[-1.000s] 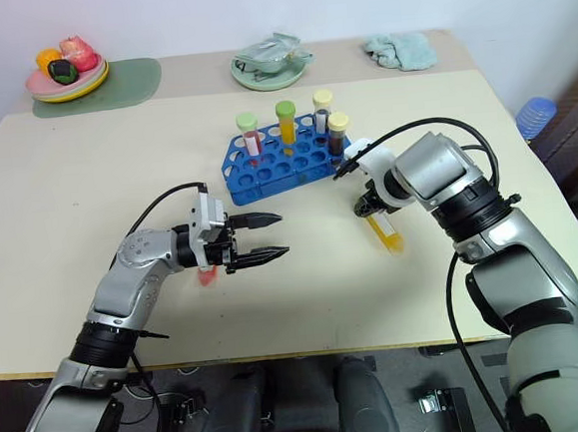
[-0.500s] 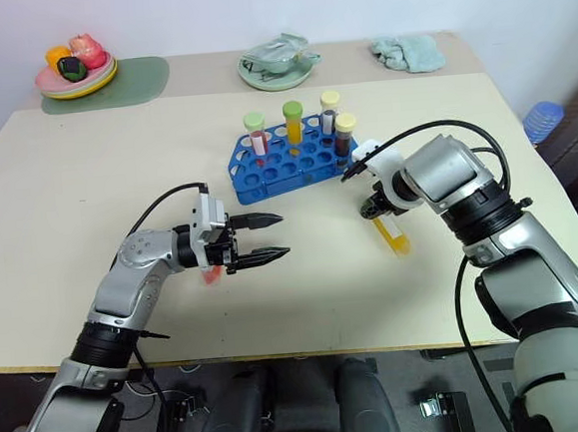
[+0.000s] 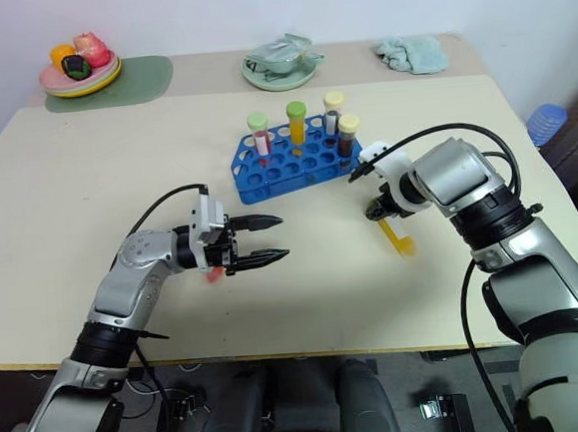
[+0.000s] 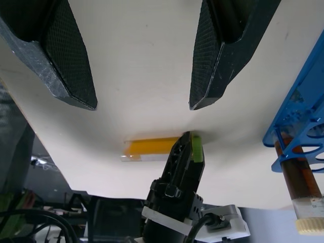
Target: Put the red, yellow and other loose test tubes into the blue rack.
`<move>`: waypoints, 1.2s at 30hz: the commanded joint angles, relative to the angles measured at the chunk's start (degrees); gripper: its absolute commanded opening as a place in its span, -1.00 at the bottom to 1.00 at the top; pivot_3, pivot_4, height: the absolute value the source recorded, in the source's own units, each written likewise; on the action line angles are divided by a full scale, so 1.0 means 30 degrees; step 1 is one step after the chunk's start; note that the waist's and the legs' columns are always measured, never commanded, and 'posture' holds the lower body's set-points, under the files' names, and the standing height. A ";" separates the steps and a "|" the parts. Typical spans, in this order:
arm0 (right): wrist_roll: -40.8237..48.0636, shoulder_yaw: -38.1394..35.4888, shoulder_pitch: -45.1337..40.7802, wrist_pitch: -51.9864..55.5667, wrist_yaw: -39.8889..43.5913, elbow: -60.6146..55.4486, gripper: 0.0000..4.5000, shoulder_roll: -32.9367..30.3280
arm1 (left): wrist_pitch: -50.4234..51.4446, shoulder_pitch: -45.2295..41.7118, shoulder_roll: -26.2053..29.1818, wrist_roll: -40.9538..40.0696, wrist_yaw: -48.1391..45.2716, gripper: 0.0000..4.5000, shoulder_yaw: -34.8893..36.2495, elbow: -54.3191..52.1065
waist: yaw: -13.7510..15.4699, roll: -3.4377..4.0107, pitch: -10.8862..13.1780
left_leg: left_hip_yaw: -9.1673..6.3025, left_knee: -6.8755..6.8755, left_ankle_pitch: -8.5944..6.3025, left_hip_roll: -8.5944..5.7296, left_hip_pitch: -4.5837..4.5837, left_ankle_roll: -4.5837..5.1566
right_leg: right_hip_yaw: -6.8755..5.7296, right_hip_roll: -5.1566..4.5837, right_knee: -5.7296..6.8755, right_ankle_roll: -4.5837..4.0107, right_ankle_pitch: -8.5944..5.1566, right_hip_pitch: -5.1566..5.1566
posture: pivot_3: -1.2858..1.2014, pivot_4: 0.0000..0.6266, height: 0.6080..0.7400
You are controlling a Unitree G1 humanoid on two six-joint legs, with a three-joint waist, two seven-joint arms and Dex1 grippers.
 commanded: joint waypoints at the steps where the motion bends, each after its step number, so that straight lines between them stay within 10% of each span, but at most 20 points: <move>1: -0.0104 0.0524 0.0929 0.0544 -0.0167 0.0598 0.05 -0.0686 | -0.0442 -0.0219 -0.0048 -0.0117 -0.0189 0.29 0.0229 -0.0138 | 0.0001 -0.0002 -0.0001 | 0.0001 0.0001 0.0000 -0.0002 0.0000 0.0000 | 0.0000 -0.0003 -0.0001 0.0000 0.0000 0.0002 | 0.03 -0.52 1.00; 7: 0.0041 0.0520 0.1217 0.0612 -0.0227 0.0282 0.05 -0.0758 | -0.0455 -0.0358 -0.0103 -0.0082 -0.0234 0.29 0.0199 -0.0025 | 0.0001 -0.0005 -0.0003 | -0.0005 0.0000 0.0000 -0.0003 0.0000 0.0000 | -0.0005 -0.0003 -0.0006 0.0000 0.0000 0.0007 | 0.03 -0.52 1.00; 11: 0.0095 0.0220 0.1280 0.0424 -0.0331 0.0241 -0.49 -0.0572 | -0.0375 -0.0399 -0.0116 -0.0082 -0.0186 0.29 0.0171 -0.0102 | -0.0033 -0.0026 -0.0015 | -0.0006 0.0000 0.0000 -0.0002 0.0002 0.0001 | -0.0006 -0.0002 -0.0011 0.0001 0.0000 0.0012 | 0.03 -0.52 1.00; 36: 0.1387 -0.1826 0.2227 -0.0179 -0.0543 -0.1897 -0.49 -0.0493 | 0.0351 -0.0257 0.0140 -0.0273 0.0232 0.29 0.0389 -0.0925 | -0.0099 -0.0025 -0.0014 | -0.0004 -0.0010 -0.0001 0.0008 0.0002 0.0002 | -0.0003 0.0007 -0.0007 0.0000 0.0000 -0.0004 | 0.03 -0.52 1.00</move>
